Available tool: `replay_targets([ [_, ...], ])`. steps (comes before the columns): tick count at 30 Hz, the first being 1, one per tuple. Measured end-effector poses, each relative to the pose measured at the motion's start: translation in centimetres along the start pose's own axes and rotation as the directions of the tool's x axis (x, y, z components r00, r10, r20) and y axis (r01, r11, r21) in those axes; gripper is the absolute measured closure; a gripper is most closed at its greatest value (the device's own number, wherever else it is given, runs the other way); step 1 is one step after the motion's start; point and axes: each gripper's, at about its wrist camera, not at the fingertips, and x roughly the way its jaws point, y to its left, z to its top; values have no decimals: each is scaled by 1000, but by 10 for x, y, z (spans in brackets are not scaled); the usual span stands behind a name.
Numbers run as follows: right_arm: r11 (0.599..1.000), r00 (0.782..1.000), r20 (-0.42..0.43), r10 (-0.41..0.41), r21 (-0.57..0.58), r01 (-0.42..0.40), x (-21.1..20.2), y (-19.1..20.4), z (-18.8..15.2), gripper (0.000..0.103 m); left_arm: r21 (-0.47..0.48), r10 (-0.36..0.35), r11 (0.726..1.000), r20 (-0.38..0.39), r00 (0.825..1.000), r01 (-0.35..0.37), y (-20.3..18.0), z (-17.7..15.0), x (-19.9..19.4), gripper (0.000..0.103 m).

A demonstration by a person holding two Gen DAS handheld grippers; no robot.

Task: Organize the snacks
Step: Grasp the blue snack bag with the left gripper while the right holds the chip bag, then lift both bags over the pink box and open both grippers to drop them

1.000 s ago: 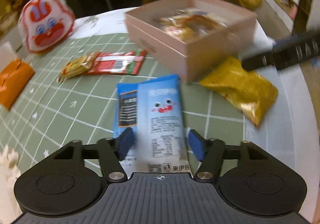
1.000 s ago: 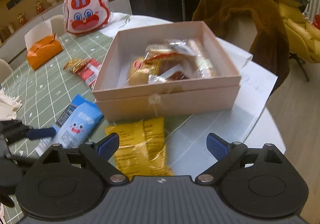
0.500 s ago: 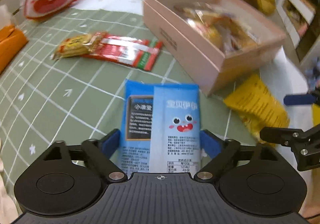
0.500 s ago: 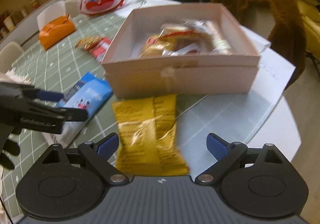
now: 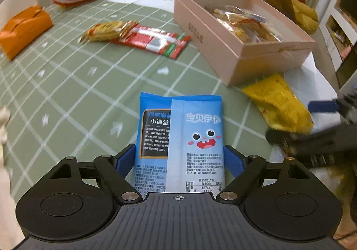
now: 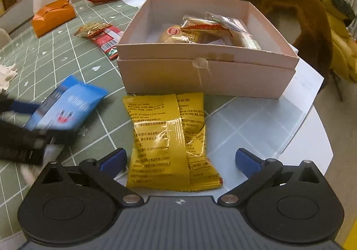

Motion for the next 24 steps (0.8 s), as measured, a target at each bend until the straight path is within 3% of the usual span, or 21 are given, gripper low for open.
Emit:
replay_targets([
  [5, 1000, 999, -31, 12, -12, -12, 3, 4, 10, 3, -36, -17, 999, 2, 1000, 17, -11, -25, -16, 15],
  [8, 1000, 1000, -17, 6, -30, -7, 1, 13, 11, 11, -14, 0, 1000, -9, 1000, 0, -21, -33, -20, 14],
  [11, 999, 1000, -15, 20, -42, -20, -4, 22, 11, 27, 31, 31, 999, -9, 999, -31, -29, -38, -20, 14],
  [12, 998, 999, -17, 28, -50, -29, -7, 24, 10, 38, 43, 40, 998, -3, 999, -40, -31, -40, -20, 14],
  [13, 998, 999, -28, 30, -62, -32, -9, 27, 10, 40, 43, 41, 998, 1, 999, -41, -31, -40, -20, 13],
  [17, 995, 999, -36, 18, -97, -21, -25, 32, 1, 44, 30, 32, 999, 10, 999, -33, -30, -42, -21, 13],
  [24, 999, 999, -42, 24, -47, -26, -54, 17, -18, 45, -19, 31, 999, 13, 999, -31, -30, -41, -24, 15],
])
